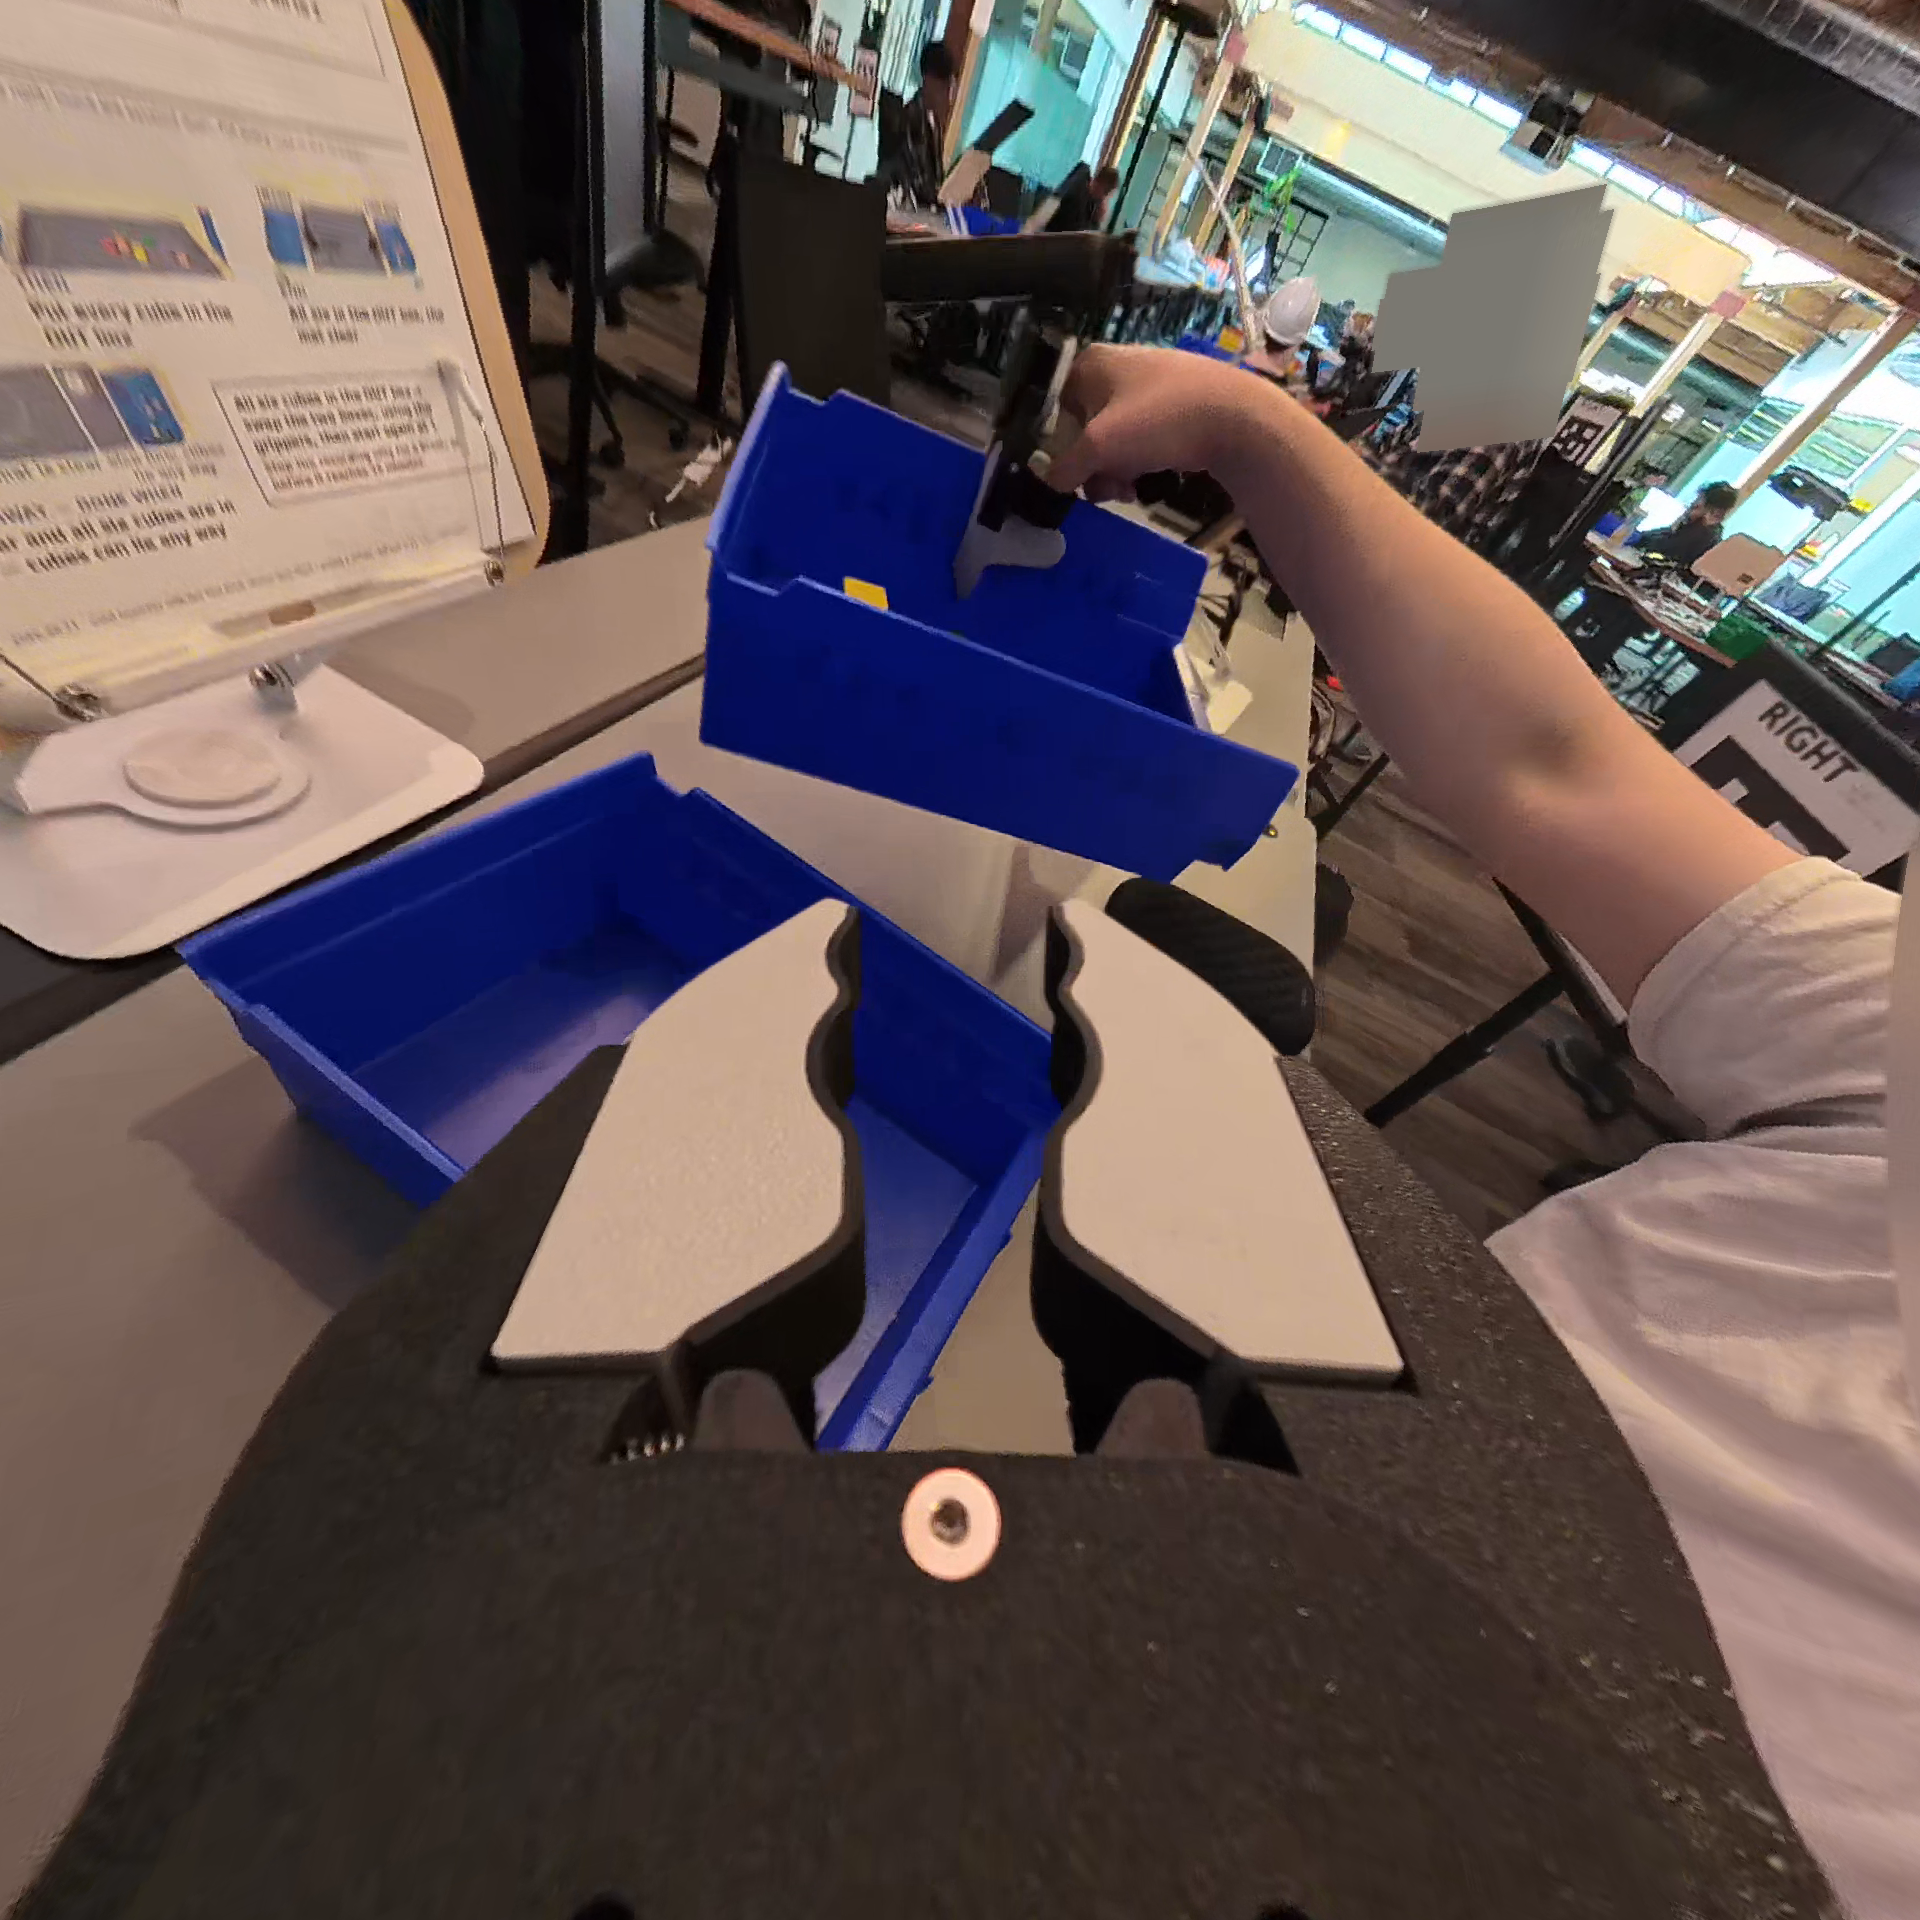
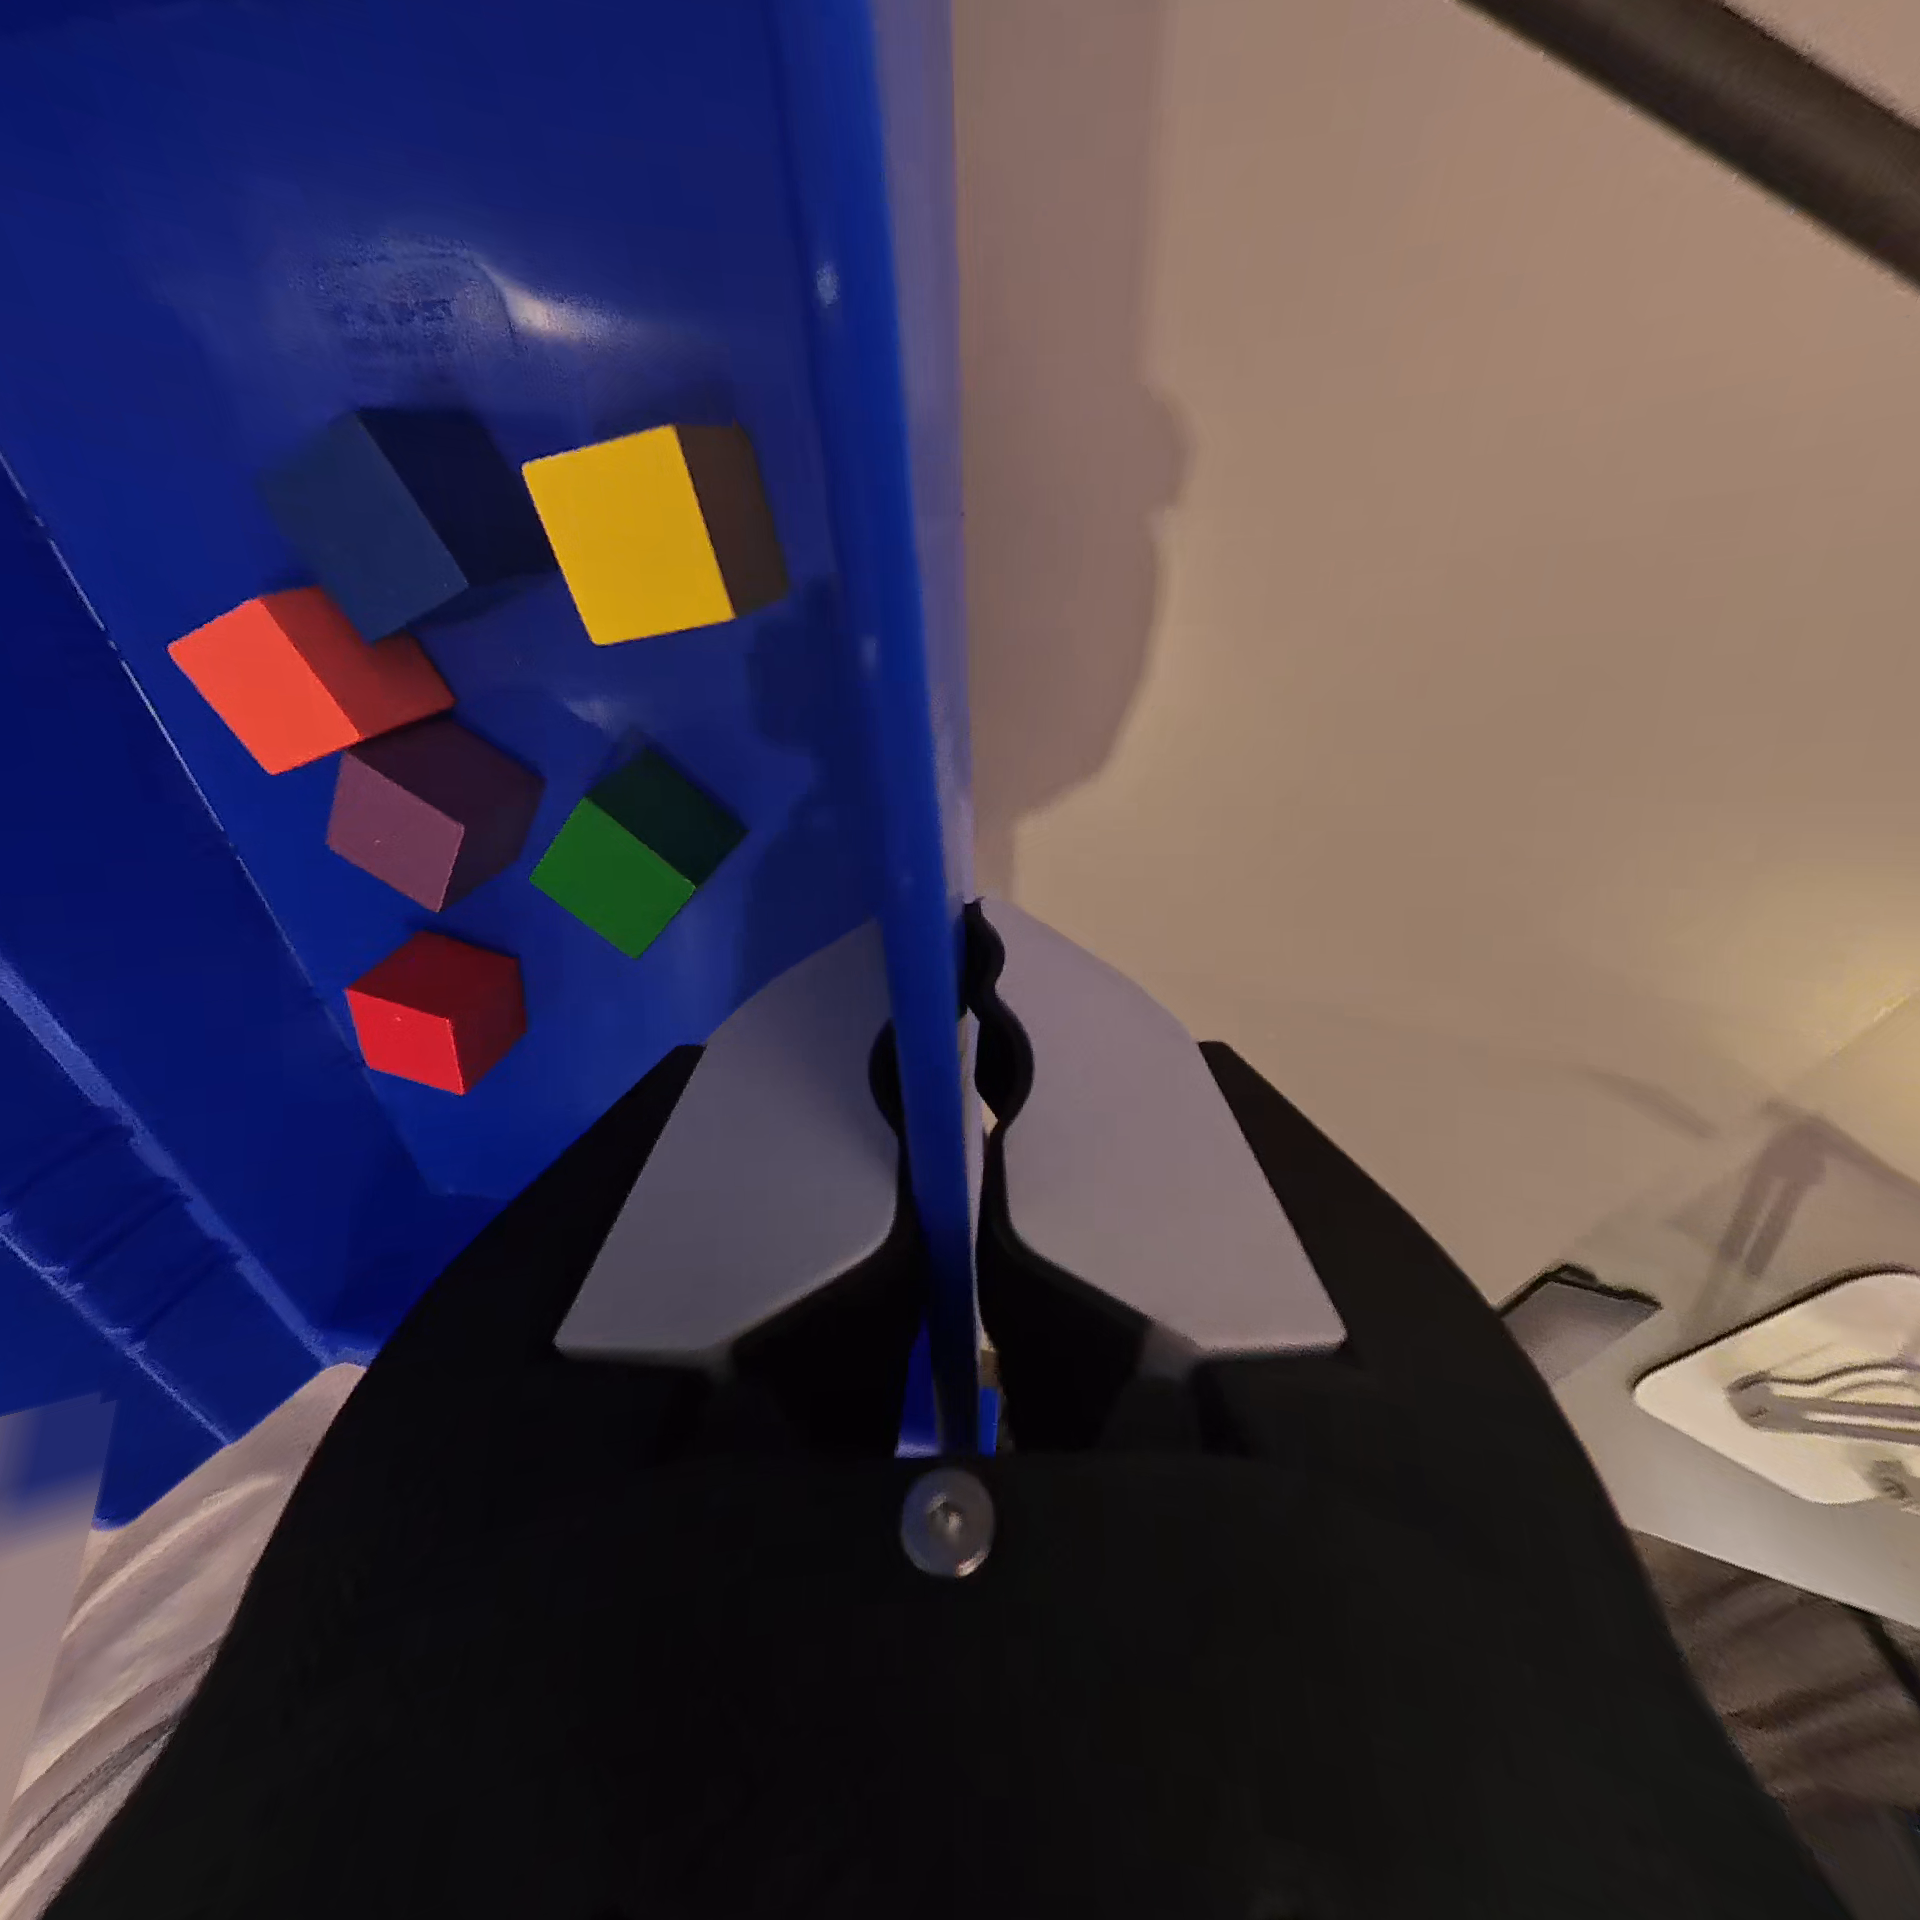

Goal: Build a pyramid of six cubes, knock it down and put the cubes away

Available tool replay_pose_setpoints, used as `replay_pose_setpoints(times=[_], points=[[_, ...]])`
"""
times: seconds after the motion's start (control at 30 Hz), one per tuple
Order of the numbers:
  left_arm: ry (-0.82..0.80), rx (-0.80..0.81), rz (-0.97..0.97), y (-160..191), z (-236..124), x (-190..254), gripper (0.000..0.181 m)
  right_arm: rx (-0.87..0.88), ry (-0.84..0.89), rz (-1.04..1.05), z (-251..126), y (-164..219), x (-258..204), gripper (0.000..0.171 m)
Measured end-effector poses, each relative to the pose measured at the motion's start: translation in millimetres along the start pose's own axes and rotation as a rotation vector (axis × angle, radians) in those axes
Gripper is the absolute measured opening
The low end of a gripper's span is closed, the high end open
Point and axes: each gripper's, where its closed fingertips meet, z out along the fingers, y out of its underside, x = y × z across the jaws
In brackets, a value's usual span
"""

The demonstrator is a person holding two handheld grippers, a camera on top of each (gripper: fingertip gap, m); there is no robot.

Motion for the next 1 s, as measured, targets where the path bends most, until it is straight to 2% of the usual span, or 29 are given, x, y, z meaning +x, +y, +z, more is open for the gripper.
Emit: replay_pose_setpoints(times=[0.13,0.2,0.33,0.47,0.57,0.8,1.0], points=[[-0.071,0.152,0.069,-23,-26,10,0.06,-0.003,-0.029,-0.14,-9,-49,-74,0.006],[-0.095,0.241,0.119,-37,-39,21,0.067,0.009,-0.057,-0.206,-4,-77,-117,0.006],[-0.161,0.347,0.169,-52,-59,42,0.064,-0.006,-0.125,-0.316,15,-123,-204,0.006],[-0.236,0.35,0.138,-51,-67,44,0.065,-0.017,-0.168,-0.422,34,-159,-288,0.007],[-0.236,0.351,0.124,-50,-69,44,0.063,-0.027,-0.176,-0.486,45,-179,-341,0.007],[-0.233,0.366,0.086,-50,-73,36,0.063,-0.006,-0.171,-0.554,67,-218,-426,0.008],[-0.206,0.365,0.067,-48,-79,35,0.062,-0.031,-0.2,-0.563,85,-231,-478,0.008]])
